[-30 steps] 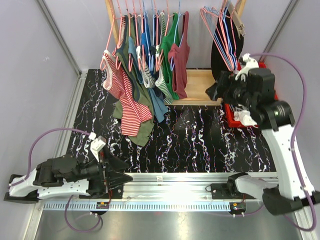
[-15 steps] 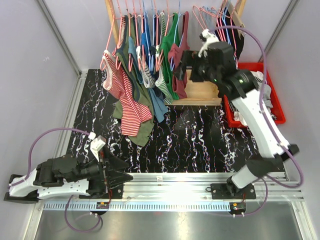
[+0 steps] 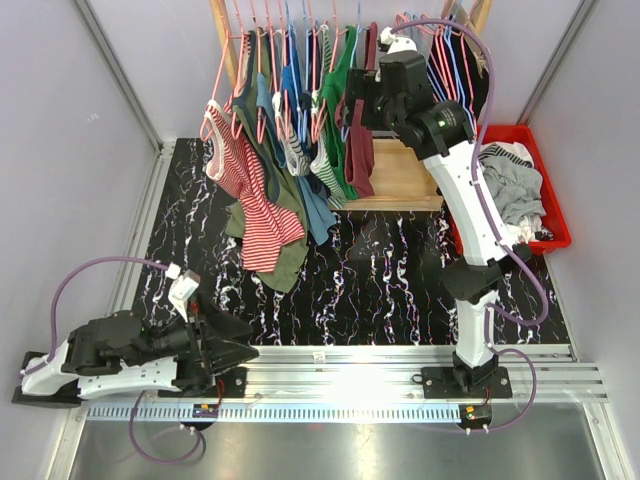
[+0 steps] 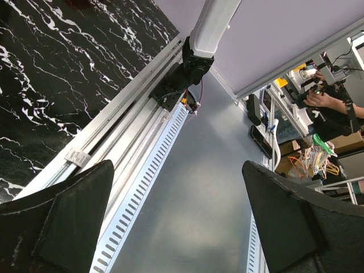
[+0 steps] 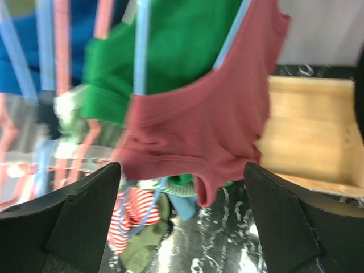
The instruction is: Remove the tank top from the hanger
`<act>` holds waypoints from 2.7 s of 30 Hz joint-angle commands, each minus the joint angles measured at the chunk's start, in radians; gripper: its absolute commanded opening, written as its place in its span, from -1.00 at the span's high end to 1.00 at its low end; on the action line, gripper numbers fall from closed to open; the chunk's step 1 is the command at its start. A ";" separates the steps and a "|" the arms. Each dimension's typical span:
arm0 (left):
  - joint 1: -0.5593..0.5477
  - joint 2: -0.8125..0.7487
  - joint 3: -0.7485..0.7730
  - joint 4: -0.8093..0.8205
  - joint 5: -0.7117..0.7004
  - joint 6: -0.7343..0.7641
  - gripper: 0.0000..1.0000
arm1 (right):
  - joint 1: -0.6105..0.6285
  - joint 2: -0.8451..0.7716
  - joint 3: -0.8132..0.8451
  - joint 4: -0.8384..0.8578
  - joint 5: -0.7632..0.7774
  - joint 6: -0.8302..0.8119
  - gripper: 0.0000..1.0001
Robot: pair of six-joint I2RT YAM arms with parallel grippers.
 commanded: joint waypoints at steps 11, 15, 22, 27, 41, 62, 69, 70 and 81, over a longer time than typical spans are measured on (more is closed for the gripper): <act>-0.005 -0.038 -0.022 0.022 -0.032 -0.011 -0.98 | -0.017 0.029 0.036 -0.057 0.182 -0.158 -0.35; -0.005 -0.046 -0.026 0.021 -0.038 -0.013 -0.98 | -0.038 0.038 0.036 -0.075 0.131 -0.196 0.03; -0.006 -0.083 -0.023 0.008 -0.041 -0.019 -0.98 | -0.060 0.055 0.058 -0.058 0.076 -0.227 0.50; -0.005 -0.092 -0.023 0.004 -0.045 -0.020 -0.98 | -0.089 0.055 0.062 -0.040 0.010 -0.235 0.38; -0.005 -0.100 -0.016 0.005 -0.049 -0.019 -0.98 | -0.133 0.017 0.018 -0.031 -0.077 -0.264 0.15; -0.005 -0.138 -0.019 0.007 -0.049 -0.024 -0.98 | -0.133 0.013 -0.014 -0.015 -0.082 -0.359 0.11; -0.005 -0.135 -0.009 0.004 -0.049 -0.020 -0.98 | -0.132 0.043 -0.011 -0.045 -0.076 -0.377 0.12; -0.005 -0.135 -0.009 0.004 -0.051 -0.020 -0.98 | -0.133 0.041 -0.017 -0.042 -0.067 -0.379 0.13; -0.005 -0.132 0.003 0.001 -0.049 -0.019 -0.98 | -0.135 0.060 -0.008 -0.029 -0.063 -0.377 0.88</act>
